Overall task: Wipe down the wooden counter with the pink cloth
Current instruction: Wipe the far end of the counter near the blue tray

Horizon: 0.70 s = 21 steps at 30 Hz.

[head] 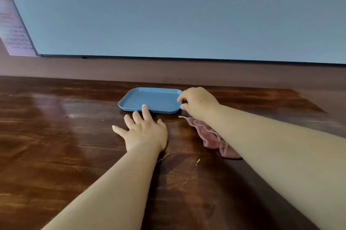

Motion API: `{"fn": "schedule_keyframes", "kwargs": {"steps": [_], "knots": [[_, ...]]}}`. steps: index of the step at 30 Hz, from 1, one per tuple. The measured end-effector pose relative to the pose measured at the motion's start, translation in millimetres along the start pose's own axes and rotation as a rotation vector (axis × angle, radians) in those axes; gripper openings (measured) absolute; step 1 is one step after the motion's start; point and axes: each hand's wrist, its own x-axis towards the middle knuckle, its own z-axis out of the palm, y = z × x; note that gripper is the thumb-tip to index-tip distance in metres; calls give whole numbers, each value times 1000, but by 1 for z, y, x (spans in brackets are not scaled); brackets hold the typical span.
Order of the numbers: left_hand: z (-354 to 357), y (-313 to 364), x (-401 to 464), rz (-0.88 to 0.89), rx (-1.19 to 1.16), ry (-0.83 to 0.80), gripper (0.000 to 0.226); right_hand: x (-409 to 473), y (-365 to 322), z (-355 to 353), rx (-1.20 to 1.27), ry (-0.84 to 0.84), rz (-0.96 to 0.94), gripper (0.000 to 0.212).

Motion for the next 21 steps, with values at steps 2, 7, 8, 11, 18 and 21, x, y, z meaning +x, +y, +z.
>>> {"fn": "schedule_keyframes", "kwargs": {"steps": [2, 7, 8, 11, 18, 21], "knots": [[1, 0, 2, 16, -9, -15, 65, -14, 5, -6, 109, 37, 11, 45], [4, -1, 3, 26, 21, -40, 63, -81, 41, -11, 46, 55, 192, 49], [3, -1, 3, 34, 25, -37, 62, -95, 48, -7, 57, 7, 183, 50], [-1, -1, 3, 126, 82, -2, 58, -111, 57, 9, -6, -184, -31, 54], [-21, 10, 21, 146, 135, -165, 57, -95, 75, 23, -43, -277, -28, 58], [-25, 27, 36, 161, 100, -262, 56, -76, 85, 26, -47, -217, 23, 57]]}}
